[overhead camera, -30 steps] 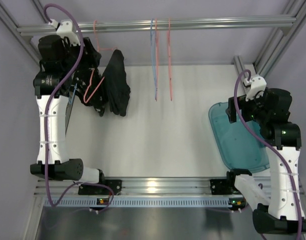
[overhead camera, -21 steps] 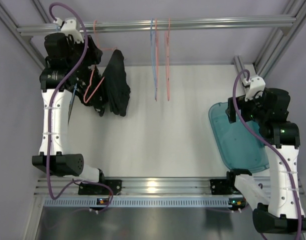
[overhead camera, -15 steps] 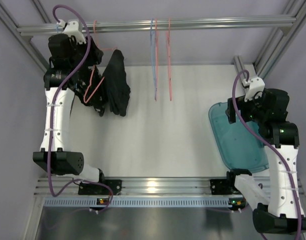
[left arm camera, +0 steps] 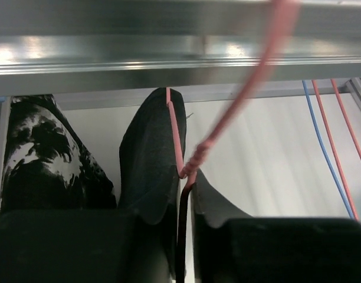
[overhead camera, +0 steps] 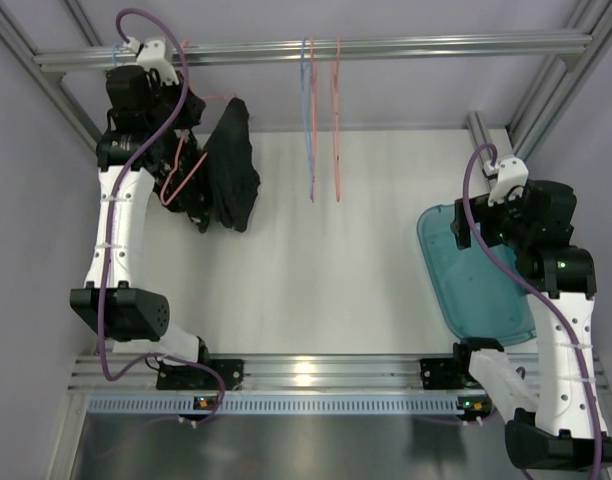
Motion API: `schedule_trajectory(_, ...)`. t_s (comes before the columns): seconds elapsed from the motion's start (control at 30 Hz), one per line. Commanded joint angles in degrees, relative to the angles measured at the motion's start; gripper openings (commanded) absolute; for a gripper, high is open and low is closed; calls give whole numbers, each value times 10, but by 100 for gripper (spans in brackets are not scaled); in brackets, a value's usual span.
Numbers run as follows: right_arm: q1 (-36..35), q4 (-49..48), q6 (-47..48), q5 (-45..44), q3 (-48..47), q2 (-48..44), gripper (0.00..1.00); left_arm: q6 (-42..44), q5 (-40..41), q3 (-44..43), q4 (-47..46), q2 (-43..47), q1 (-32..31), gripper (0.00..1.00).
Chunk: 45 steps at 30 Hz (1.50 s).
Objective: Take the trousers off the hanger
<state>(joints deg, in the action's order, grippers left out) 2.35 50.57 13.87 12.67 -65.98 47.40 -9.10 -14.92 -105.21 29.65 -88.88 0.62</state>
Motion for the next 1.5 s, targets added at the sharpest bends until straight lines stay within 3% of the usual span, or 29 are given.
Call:
schedule_trajectory(0.0, -7, -21, -3, -4, -8, -6, 99, -2, -11, -7, -61, 6, -1, 9)
schedule_trajectory(0.03, -7, -22, -8, -5, -6, -8, 99, -5, -12, -4, -68, 11, 0, 0)
schedule_trajectory(0.17, -7, -21, -8, -11, -4, -15, 99, -18, -10, 58, -139, 48, 0, 0)
schedule_trajectory(0.3, -7, -26, -3, -13, -4, -21, 99, -36, -14, 158, -318, 113, 0, 0)
schedule_trajectory(0.37, -7, -28, -3, -11, -7, -20, 100, -43, -15, 193, -362, 138, 0, 0)
schedule_trajectory(0.6, -7, -38, -8, -5, -20, -18, 99, -44, -11, 173, -411, 143, 1, 0)
schedule_trajectory(0.87, -7, -37, -3, 29, -28, -20, 99, -40, -17, 198, -409, 184, 0, 0)
schedule_trajectory(1.03, -7, -59, -11, 61, -22, -41, 99, -33, -25, 243, -373, 263, 0, 0)
schedule_trajectory(1.27, -7, -155, 37, 211, 26, -100, 99, -80, -17, 292, -279, 374, 0, 0)
schedule_trajectory(1.47, -16, -196, -57, 340, -9, -28, 99, -125, -19, 309, -221, 440, 0, 0)
